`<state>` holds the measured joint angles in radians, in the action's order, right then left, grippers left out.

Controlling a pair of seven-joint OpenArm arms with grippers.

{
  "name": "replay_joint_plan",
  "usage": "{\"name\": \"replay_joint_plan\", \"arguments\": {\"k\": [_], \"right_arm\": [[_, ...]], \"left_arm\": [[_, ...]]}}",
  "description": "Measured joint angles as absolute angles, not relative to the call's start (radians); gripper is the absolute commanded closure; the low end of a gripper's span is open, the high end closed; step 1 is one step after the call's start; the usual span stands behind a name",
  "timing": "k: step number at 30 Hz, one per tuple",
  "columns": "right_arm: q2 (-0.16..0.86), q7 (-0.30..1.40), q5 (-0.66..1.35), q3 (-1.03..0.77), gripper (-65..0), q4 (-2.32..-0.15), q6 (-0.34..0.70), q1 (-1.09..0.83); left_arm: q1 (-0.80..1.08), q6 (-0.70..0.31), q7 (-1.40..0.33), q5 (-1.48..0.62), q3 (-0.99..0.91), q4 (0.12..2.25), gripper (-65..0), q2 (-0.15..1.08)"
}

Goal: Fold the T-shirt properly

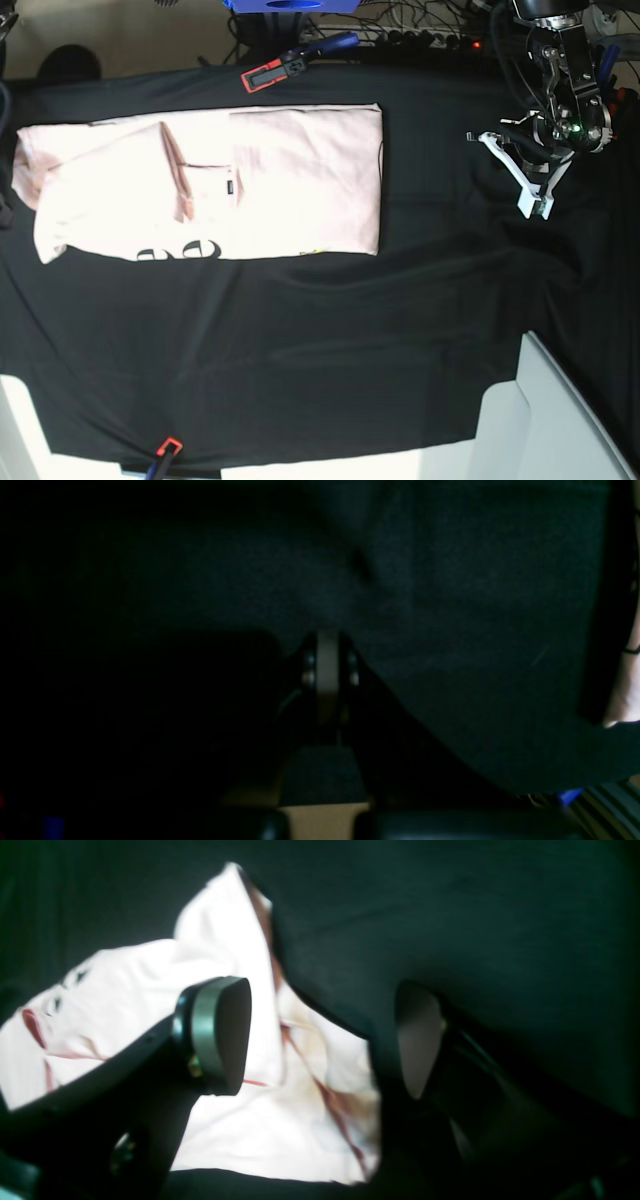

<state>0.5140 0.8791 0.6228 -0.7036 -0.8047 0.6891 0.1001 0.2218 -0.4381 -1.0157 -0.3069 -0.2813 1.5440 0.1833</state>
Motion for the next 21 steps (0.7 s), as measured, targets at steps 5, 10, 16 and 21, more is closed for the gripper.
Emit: {"name": "replay_joint_plan", "arguments": {"k": [5, 10, 16, 21], "right_arm": [[0.516, 0.897, 0.62, -0.703, -47.7, -0.725, 0.69, 0.105], [0.512, 0.9, 0.615, -0.702, -48.0, -0.682, 0.688, 0.113], [0.515, 0.892, 0.615, -0.702, -48.0, -0.677, 0.688, 0.115], [0.519, 0.864, 0.621, -0.703, -48.0, -0.634, 0.69, 0.12]], "left_arm": [[0.222, -0.438, -1.016, -0.303, -0.282, 1.542, 0.0, 0.186], [0.222, -0.438, -1.016, -0.303, -0.282, 1.542, 0.0, 0.188], [0.223, -0.438, -1.016, -0.303, -0.282, 1.542, 0.0, 0.188], [0.225, -0.438, -1.016, -0.303, -0.282, 1.543, 0.0, 0.188]]}}
